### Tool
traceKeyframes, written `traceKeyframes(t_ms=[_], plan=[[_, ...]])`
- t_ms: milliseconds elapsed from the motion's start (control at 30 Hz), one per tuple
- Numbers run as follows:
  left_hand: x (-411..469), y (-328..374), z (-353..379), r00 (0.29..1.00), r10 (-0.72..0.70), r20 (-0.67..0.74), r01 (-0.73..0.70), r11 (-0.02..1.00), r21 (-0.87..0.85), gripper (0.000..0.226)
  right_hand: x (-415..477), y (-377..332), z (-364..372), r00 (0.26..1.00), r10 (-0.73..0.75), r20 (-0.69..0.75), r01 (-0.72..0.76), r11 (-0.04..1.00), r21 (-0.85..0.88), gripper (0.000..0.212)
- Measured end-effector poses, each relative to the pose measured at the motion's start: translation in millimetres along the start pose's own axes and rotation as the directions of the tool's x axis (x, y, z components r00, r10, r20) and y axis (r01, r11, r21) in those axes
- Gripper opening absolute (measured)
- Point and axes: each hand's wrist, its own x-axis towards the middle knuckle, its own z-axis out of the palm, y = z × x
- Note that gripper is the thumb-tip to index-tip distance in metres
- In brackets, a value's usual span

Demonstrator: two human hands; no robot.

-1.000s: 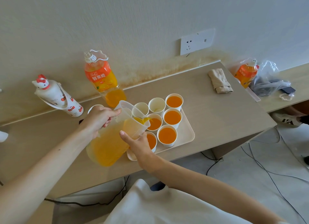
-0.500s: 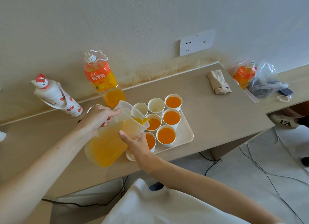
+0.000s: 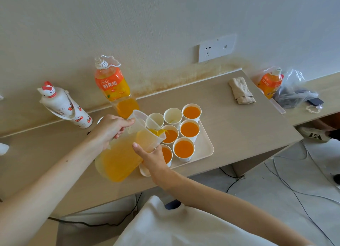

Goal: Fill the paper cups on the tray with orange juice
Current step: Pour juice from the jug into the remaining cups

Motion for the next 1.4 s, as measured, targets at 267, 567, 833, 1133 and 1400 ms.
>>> traceKeyframes(t_ms=[267, 567, 833, 1133, 1400], plan=[[-0.2, -0.4, -1.7, 1.000, -0.002, -0.004, 0.002, 1.000, 0.000, 0.049, 1.1, 0.6, 0.9, 1.000, 0.003, 0.000, -0.003, 1.000, -0.007, 0.079], [0.5, 1.9, -0.3, 1.000, -0.002, -0.014, 0.002, 1.000, -0.001, 0.048, 3.5, 3.1, 0.3, 1.000, 0.001, 0.008, -0.001, 1.000, -0.006, 0.088], [1.1, 2.3, -0.1, 1.000, 0.004, -0.012, -0.004, 1.000, 0.028, 0.048, 5.5, 4.6, -1.7, 1.000, -0.023, 0.019, 0.023, 1.000, 0.014, 0.080], [2.7, 0.9, -1.8, 1.000, 0.011, -0.012, -0.010, 0.999, 0.041, 0.048, 15.8, 13.6, 0.5, 0.996, -0.074, 0.040, 0.073, 0.997, 0.021, 0.096], [0.9, 1.7, -1.5, 1.000, 0.009, -0.013, -0.008, 1.000, 0.028, 0.048, 15.5, 15.0, -1.0, 0.998, -0.053, 0.044, 0.053, 0.998, 0.016, 0.091]])
